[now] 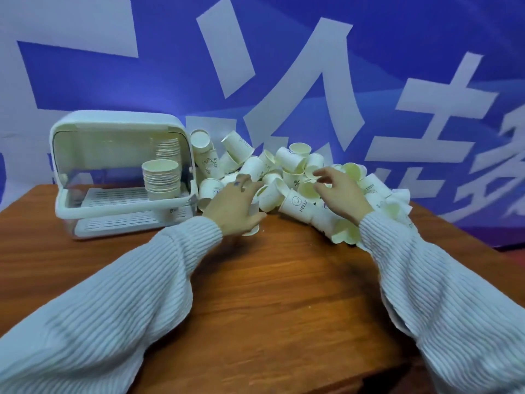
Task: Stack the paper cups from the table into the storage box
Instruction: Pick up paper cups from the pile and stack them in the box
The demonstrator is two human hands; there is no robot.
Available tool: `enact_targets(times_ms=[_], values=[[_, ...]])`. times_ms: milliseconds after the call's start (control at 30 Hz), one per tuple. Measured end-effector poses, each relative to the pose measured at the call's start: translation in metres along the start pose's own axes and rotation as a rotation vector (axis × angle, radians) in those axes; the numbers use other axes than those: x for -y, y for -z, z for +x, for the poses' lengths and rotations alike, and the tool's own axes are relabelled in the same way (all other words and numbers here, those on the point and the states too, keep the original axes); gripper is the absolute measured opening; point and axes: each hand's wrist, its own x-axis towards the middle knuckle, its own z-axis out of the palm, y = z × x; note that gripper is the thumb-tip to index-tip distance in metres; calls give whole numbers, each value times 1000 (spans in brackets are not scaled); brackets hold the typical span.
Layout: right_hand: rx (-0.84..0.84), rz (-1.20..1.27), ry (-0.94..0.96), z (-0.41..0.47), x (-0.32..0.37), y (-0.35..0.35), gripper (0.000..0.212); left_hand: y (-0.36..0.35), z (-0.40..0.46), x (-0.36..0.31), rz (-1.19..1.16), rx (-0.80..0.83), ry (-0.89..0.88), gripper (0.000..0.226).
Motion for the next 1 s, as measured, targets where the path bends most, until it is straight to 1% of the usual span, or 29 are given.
enact_targets(times_ms=[100,200,267,333,400,467,533,600,667,733,800,867,1000], values=[[31,-115,-28,-12,-16,18,41,-13,11,-12,43,88,71,85],[44,-205,-46,-23,-35,32,44,-16,12,-15,145,83,93,82],[73,-303,-25,-29,-43,35,51,-15,12,-13,207,140,109,79],[120,-466,14,-34,-48,32,62,-13,10,-11,216,243,118,83],[175,-684,68,-38,-50,24,74,-10,6,-12,194,309,123,87],[212,-872,95,-42,-50,13,86,-6,1,-11,172,318,112,81],[210,-962,95,-45,-50,3,86,-2,-5,-11,116,269,92,73],[185,-976,84,-48,-49,0,79,2,-12,-13,62,178,62,66],[164,-931,62,-53,-45,2,75,7,-18,-16,52,87,54,61],[157,-880,46,-58,-39,8,74,13,-22,-20,48,15,60,62],[177,-842,24,-62,-32,16,73,20,-23,-21,-7,-7,60,70],[223,-788,-19,-66,-24,26,72,26,-26,-22,-75,-2,73,72],[249,-645,-93,-71,-12,45,72,36,-39,-26,-139,-15,187,73]])
